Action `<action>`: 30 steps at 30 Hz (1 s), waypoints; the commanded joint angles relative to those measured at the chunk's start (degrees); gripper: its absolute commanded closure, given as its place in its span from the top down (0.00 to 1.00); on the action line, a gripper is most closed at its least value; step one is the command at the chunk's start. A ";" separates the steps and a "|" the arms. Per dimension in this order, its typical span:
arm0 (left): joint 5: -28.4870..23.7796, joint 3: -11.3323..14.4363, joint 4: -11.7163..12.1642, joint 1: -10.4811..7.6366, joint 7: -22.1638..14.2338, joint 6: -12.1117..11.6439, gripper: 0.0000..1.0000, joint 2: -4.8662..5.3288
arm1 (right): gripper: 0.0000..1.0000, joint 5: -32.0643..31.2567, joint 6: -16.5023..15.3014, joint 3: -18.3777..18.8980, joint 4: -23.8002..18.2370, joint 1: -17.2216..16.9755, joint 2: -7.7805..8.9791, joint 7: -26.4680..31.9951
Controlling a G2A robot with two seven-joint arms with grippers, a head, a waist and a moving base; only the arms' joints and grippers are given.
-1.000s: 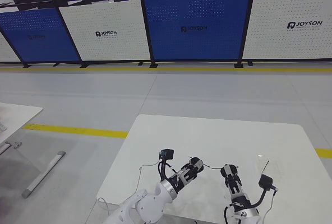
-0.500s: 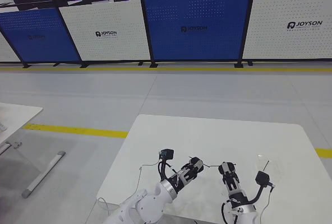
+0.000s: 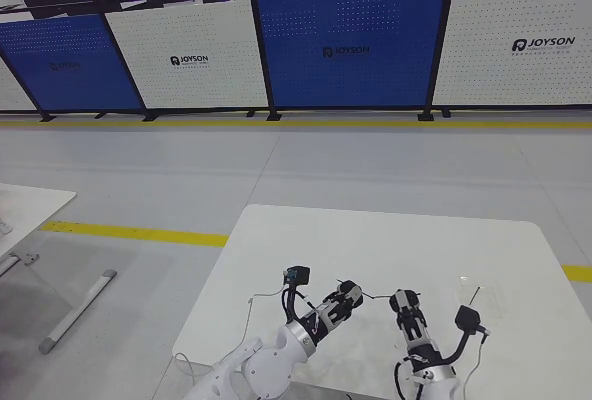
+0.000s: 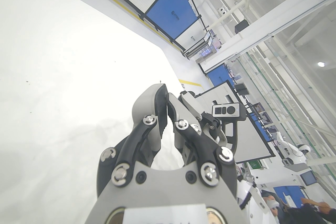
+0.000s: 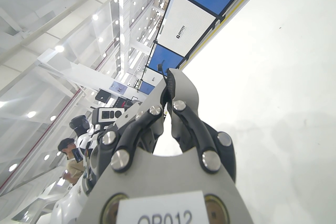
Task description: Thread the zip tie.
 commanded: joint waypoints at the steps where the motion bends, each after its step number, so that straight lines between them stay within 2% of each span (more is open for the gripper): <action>1: 0.00 0.00 0.00 0.00 0.00 0.00 0.00 0.00 | 0.00 0.10 -0.25 0.20 -0.19 -0.22 0.01 -0.10; 18: 0.00 0.00 0.00 0.00 0.00 0.00 0.00 0.00 | 0.00 0.04 0.93 -0.53 0.53 0.83 -0.32 1.69; 30: 0.00 0.00 0.00 0.00 0.00 0.00 0.00 0.00 | 0.00 -0.16 0.44 -0.59 0.34 0.65 -0.43 2.02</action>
